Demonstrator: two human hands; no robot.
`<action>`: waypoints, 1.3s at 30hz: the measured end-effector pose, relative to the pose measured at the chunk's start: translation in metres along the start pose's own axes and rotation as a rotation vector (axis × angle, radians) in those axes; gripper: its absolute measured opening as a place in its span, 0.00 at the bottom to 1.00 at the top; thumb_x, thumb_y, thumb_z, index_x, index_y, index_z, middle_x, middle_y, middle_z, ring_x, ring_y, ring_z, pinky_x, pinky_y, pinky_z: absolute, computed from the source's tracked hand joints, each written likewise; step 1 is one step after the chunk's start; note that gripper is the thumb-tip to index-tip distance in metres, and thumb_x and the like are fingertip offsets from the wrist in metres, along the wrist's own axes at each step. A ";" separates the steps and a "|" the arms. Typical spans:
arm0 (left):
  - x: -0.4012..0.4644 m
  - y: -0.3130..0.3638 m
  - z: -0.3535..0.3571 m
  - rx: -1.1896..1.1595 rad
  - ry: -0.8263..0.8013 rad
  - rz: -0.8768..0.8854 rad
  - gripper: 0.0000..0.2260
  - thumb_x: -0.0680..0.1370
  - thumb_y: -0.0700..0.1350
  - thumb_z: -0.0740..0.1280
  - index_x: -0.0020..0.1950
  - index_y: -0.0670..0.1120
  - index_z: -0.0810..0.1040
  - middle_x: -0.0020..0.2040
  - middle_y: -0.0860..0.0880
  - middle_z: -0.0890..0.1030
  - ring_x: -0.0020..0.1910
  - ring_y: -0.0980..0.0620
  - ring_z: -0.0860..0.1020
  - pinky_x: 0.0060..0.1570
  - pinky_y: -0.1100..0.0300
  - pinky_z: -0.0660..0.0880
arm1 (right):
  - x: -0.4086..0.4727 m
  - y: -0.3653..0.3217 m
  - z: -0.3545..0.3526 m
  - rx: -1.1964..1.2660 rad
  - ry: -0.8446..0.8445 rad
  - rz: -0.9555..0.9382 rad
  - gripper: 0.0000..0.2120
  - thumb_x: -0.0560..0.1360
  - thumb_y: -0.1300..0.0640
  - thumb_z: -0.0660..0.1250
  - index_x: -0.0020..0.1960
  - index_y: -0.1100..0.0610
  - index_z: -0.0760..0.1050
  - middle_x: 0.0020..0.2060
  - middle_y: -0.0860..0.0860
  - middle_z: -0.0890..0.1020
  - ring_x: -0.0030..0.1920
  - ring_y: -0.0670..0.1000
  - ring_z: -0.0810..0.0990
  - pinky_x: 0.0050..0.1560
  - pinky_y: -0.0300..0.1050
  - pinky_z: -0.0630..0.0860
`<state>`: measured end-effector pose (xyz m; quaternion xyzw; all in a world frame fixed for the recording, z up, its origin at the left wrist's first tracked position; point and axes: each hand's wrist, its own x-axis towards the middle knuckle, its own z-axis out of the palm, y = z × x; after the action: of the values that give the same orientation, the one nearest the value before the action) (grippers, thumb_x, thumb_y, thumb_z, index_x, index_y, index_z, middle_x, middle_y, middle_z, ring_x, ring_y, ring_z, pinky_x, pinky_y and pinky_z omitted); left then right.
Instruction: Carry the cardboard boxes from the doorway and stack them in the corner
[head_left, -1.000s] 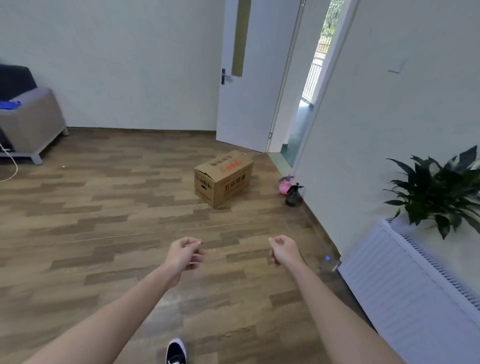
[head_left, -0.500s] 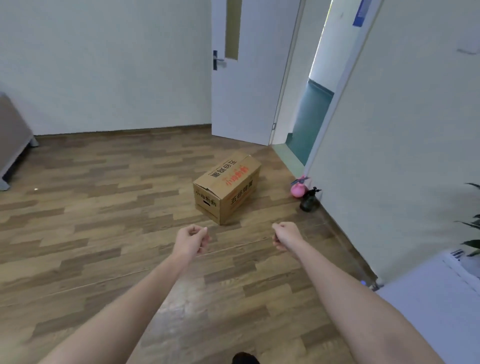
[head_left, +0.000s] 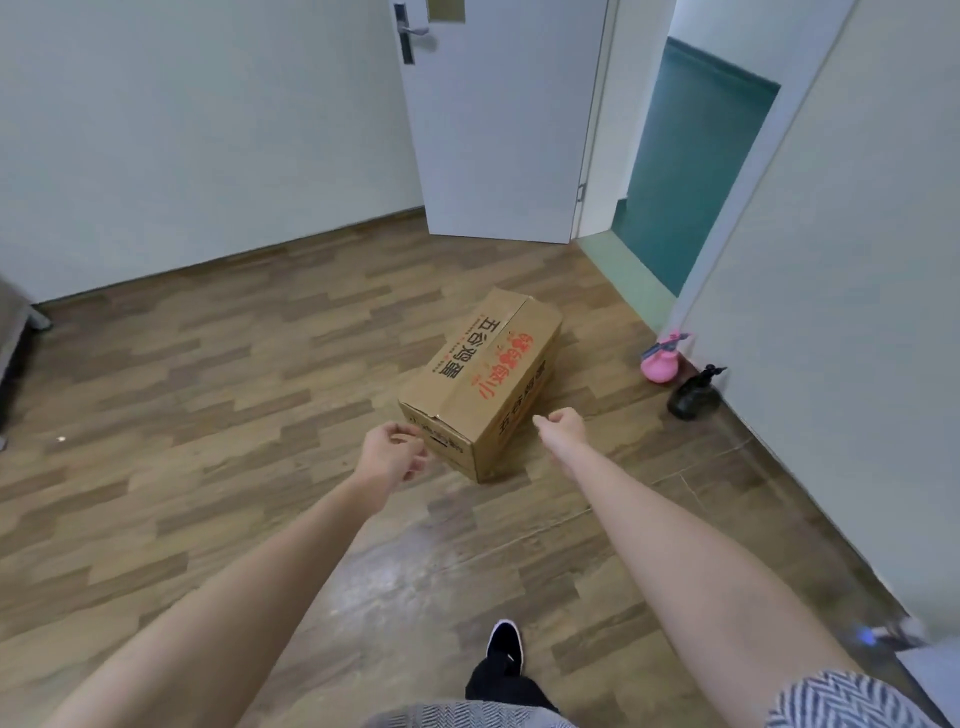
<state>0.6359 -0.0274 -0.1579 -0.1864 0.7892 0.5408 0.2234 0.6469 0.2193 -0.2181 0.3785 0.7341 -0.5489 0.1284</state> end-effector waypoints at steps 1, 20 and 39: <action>0.023 0.014 -0.001 0.003 0.002 -0.007 0.06 0.80 0.33 0.64 0.49 0.44 0.76 0.39 0.44 0.82 0.31 0.50 0.76 0.32 0.59 0.71 | 0.014 -0.016 0.004 -0.009 -0.005 0.019 0.20 0.81 0.50 0.66 0.70 0.57 0.70 0.62 0.56 0.78 0.61 0.59 0.78 0.63 0.56 0.78; 0.576 0.152 0.092 0.325 -0.217 -0.147 0.21 0.79 0.50 0.70 0.69 0.44 0.70 0.53 0.46 0.78 0.46 0.48 0.78 0.50 0.51 0.79 | 0.423 -0.156 0.130 0.212 0.091 0.377 0.36 0.80 0.50 0.70 0.80 0.54 0.55 0.74 0.57 0.71 0.69 0.59 0.75 0.69 0.59 0.74; 0.882 0.003 0.235 0.580 -0.224 -0.233 0.42 0.66 0.55 0.81 0.74 0.47 0.66 0.67 0.47 0.77 0.66 0.46 0.76 0.54 0.53 0.73 | 0.721 0.011 0.236 0.282 0.297 0.573 0.50 0.61 0.47 0.86 0.70 0.56 0.59 0.68 0.57 0.73 0.69 0.60 0.75 0.68 0.62 0.74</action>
<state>-0.0635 0.1472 -0.7184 -0.1431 0.8543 0.2814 0.4128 0.1102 0.3061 -0.7478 0.6589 0.5255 -0.5256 0.1154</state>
